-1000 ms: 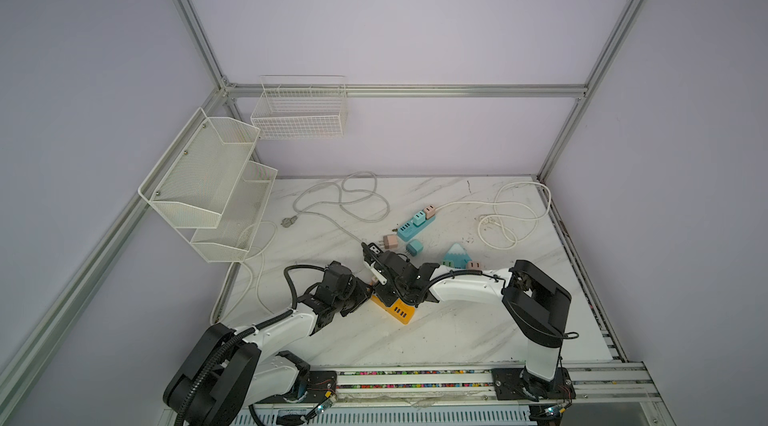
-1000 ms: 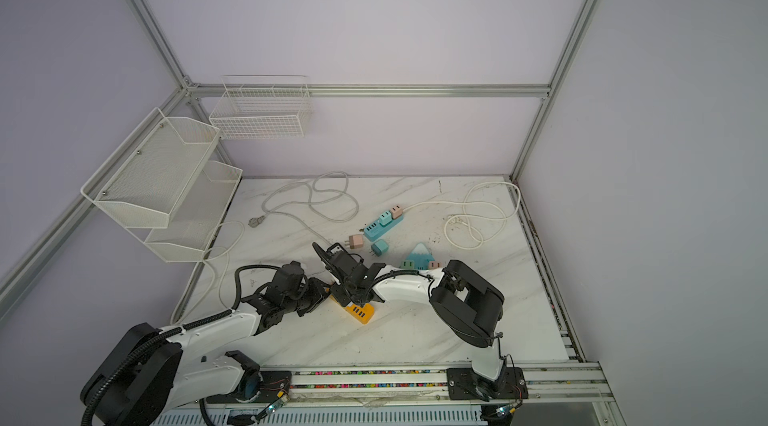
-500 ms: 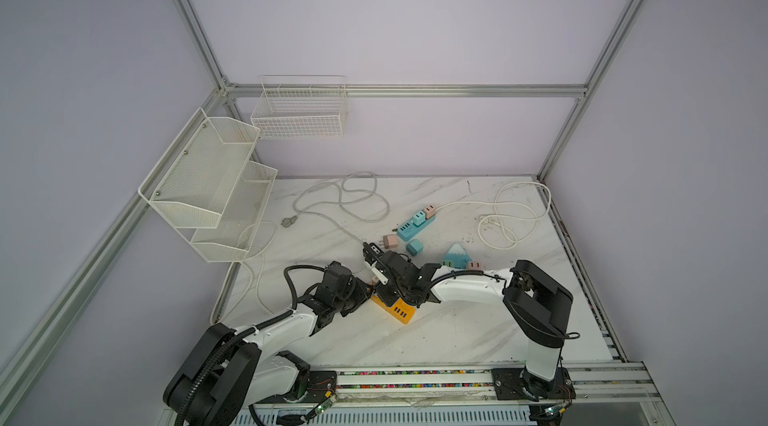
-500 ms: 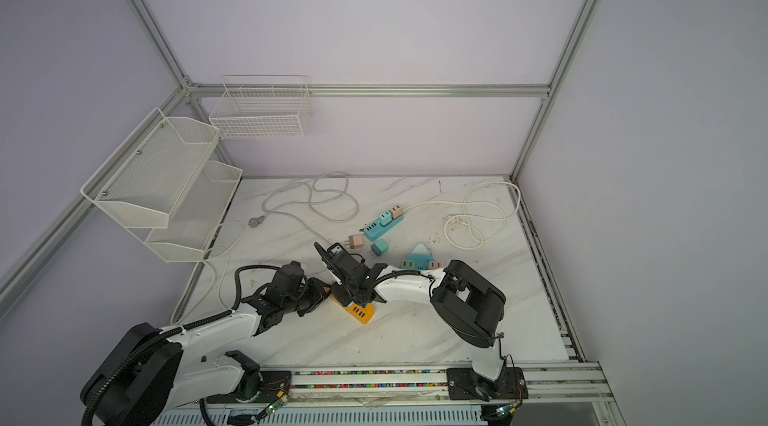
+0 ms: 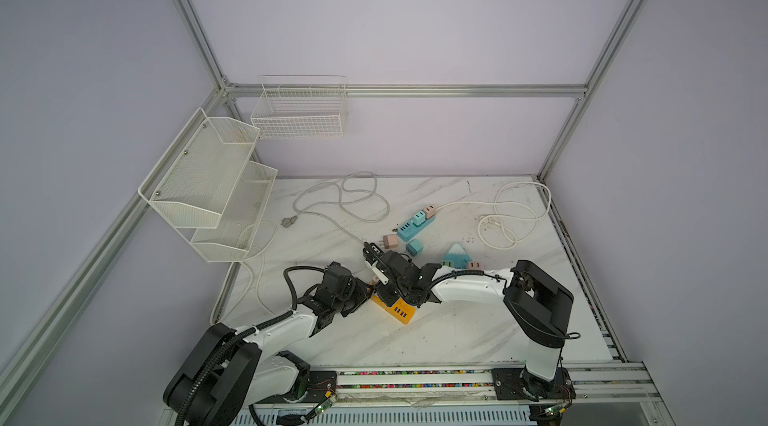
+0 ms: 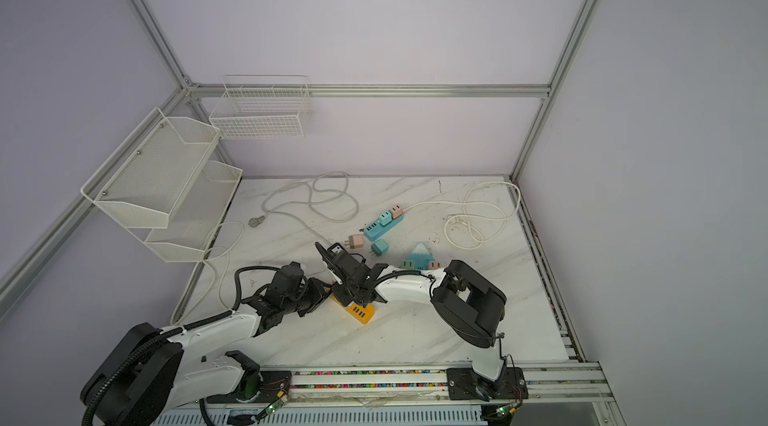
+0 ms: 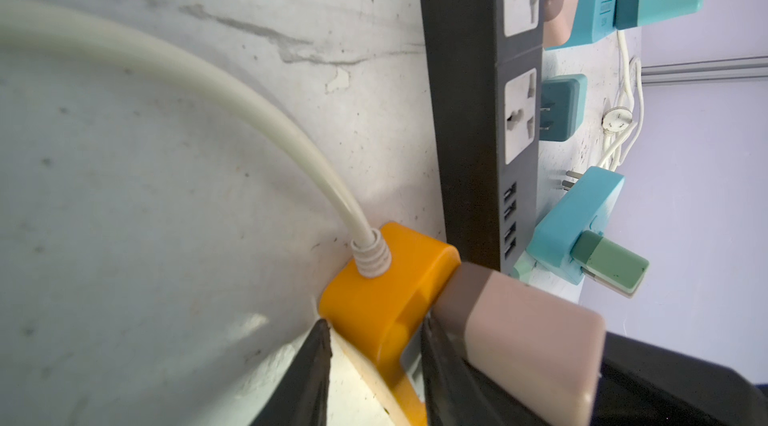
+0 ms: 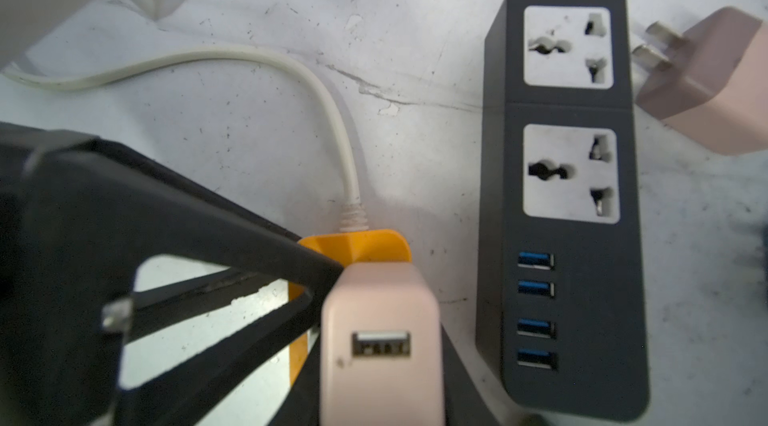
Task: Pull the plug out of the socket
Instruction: 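Grip the pink adapter with the right gripper while the left holds the strip, then pull the pink adapter off the yellow strip with the right gripper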
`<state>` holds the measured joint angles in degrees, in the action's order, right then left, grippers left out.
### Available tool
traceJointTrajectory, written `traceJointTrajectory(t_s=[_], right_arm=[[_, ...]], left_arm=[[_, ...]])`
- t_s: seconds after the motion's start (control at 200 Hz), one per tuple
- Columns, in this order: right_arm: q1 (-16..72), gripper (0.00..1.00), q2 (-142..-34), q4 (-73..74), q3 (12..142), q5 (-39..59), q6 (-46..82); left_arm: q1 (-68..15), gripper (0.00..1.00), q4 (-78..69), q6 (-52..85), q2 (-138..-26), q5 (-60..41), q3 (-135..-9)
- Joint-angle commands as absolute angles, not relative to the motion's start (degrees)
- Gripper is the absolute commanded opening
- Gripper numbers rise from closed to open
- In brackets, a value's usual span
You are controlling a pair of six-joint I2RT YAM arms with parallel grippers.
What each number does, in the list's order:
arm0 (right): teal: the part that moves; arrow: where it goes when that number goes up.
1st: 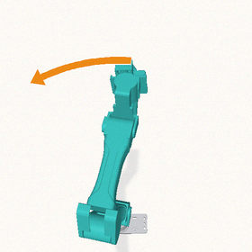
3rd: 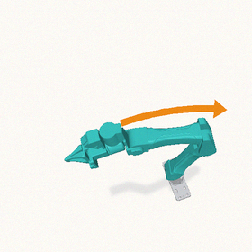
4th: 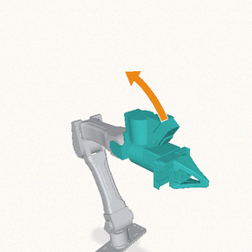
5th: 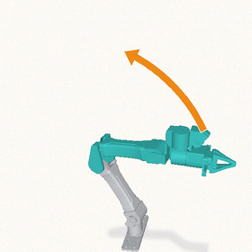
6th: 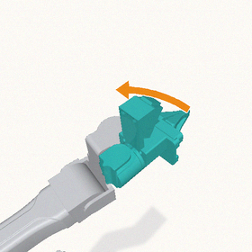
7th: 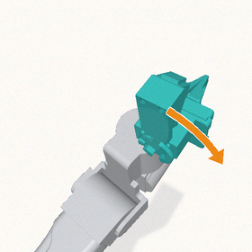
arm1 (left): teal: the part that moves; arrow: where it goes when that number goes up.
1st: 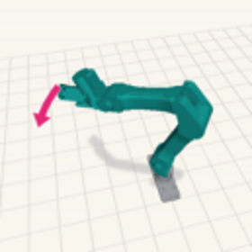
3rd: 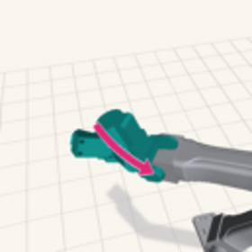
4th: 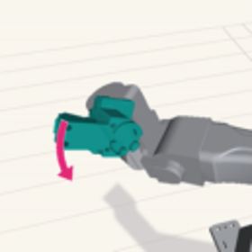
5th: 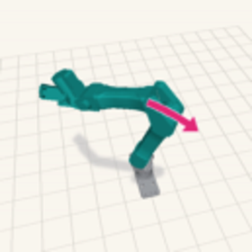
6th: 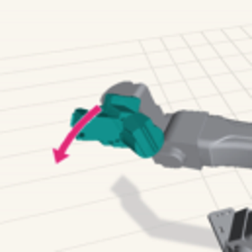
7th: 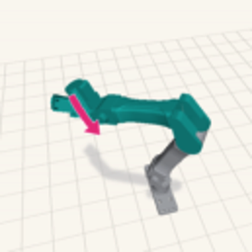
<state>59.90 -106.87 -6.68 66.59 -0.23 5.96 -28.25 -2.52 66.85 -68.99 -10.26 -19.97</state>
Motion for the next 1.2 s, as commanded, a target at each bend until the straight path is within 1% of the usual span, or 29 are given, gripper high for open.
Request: traceJointTrajectory(t_s=[0.0, 0.09, 0.325, 0.395, 0.545, 0.695, 0.805, 0.965, 1.195], right_arm=[[60.8, 0.03, -104.7, -6.4, 67.1, -0.3, 7.8], [60.9, 0.03, -103.6, -5.0, 66.0, 1.1, 8.3], [59.8, 0.02, -102.1, -6.7, 65.9, -3.1, 7.5], [60.3, 0.0, -102.8, -7.4, 66.8, -2.6, 6.6], [62.2, 0.0, -102.5, -5.2, 66.1, -1.2, 6.6], [61.4, 0.0, -101.1, -3.8, 64.9, -1.5, 6.7], [60.3, 0.0, -99.9, -2.5, 64.0, 0.7, 7.8], [61.1, 0.0, -101.8, -5.8, 65.5, -1.0, 7.4], [59.7, 0.0, -92.5, -4.3, 61.0, -0.8, 12.0]], left_arm=[[-28.3, 0.35, 4.5, 66.7, -70.0, -9.7, -16.6], [-28.3, 0.35, 4.5, 66.8, -69.9, -9.7, -16.7], [-28.3, 0.35, 4.4, 66.9, -70.3, -9.9, -16.6], [-28.3, 0.34, 4.4, 66.9, -70.2, -9.9, -16.5], [-28.3, 0.31, 4.5, 67.0, -70.4, -9.9, -16.3], [-28.6, 0.29, 4.4, 67.0, -70.6, -10.7, -15.8], [-28.7, 0.29, 4.7, 66.9, -70.7, -10.7, -15.2], [-28.7, 0.29, 4.7, 66.7, -71.4, -10.7, -15.9], [-28.8, 0.29, 4.7, 65.9, -70.2, -11.4, -17.5]])
